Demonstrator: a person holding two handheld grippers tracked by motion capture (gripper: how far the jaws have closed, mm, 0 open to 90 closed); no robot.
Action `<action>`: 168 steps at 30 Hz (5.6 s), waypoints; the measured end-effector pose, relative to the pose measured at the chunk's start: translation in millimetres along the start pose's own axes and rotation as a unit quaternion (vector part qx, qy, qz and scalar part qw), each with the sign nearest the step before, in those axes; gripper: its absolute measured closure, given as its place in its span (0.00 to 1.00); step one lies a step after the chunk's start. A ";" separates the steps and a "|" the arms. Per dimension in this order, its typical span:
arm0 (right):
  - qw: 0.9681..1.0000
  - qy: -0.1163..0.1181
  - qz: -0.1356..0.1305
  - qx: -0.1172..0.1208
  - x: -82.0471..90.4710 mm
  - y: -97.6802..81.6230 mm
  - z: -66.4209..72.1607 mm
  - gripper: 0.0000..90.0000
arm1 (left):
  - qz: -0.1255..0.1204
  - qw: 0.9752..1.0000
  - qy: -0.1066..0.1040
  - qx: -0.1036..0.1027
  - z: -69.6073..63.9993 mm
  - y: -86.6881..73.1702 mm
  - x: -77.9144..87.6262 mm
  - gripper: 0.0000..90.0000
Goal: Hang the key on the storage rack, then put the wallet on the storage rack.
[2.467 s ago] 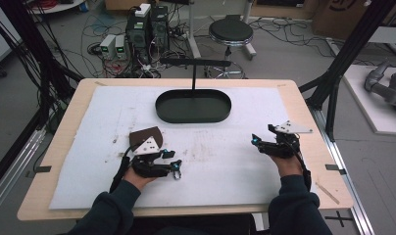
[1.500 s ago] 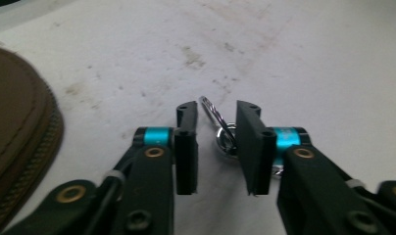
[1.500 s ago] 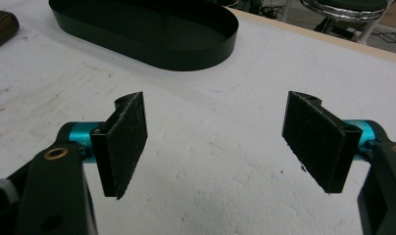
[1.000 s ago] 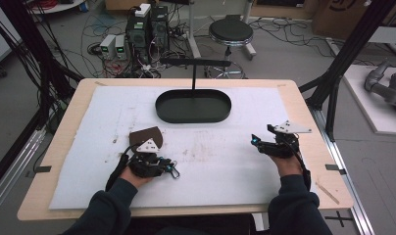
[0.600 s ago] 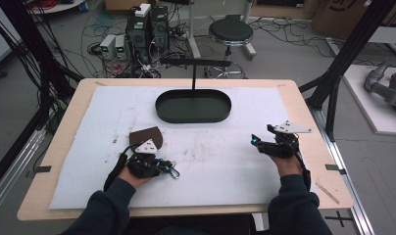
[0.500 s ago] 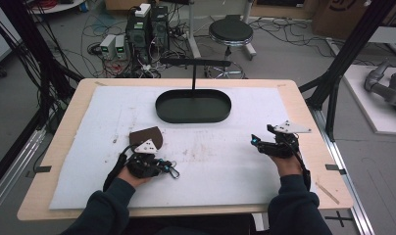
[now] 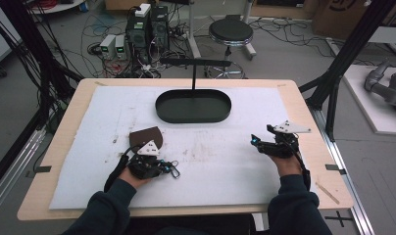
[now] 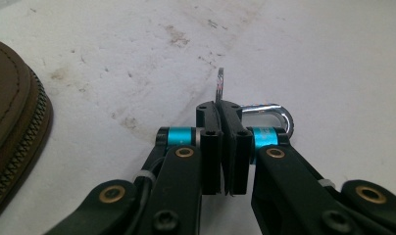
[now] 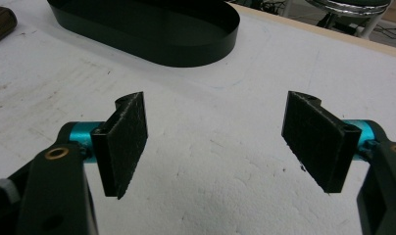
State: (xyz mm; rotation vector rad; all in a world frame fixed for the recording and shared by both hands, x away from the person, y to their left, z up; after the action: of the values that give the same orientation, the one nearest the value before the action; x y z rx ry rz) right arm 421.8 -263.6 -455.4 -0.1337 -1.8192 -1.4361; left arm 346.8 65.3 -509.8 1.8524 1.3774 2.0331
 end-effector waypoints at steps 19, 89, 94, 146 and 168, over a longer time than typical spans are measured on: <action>1.000 0.001 0.001 -0.001 -0.1 -0.4 -0.3 0.28 | -0.025 1.000 0.012 -0.006 -2.8 10.9 -4.8 0.83; 0.999 0.017 -0.027 -0.021 4.4 7.5 -2.0 0.28 | -0.224 0.970 0.073 0.051 158.7 187.3 91.9 0.98; 0.999 0.020 -0.029 -0.024 5.1 7.7 -2.3 0.28 | -0.237 0.966 0.080 0.065 181.2 199.8 88.3 0.98; 0.999 0.040 -0.021 -0.005 -3.5 11.3 11.6 0.28 | -0.245 0.957 0.118 0.099 128.1 82.0 111.1 0.24; 0.999 0.041 -0.014 0.018 -3.0 9.9 23.5 0.28 | -0.112 0.977 0.094 0.153 154.1 8.0 54.6 0.28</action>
State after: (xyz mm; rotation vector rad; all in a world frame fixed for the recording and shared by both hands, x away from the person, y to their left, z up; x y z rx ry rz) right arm 416.9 -238.9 -450.5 -0.0292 -1.7851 -1.4065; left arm 462.9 177.4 -482.2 1.5382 1.9484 2.0164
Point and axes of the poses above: each handheld gripper's, and its own axes: x roughly backward along the jaws, y roughly out of its top, z roughly to its left, the point moved 10 cm from there along -x, roughly forward along the jaws, and after that the axes turned 9 degrees about z, right-handed, at the moved point
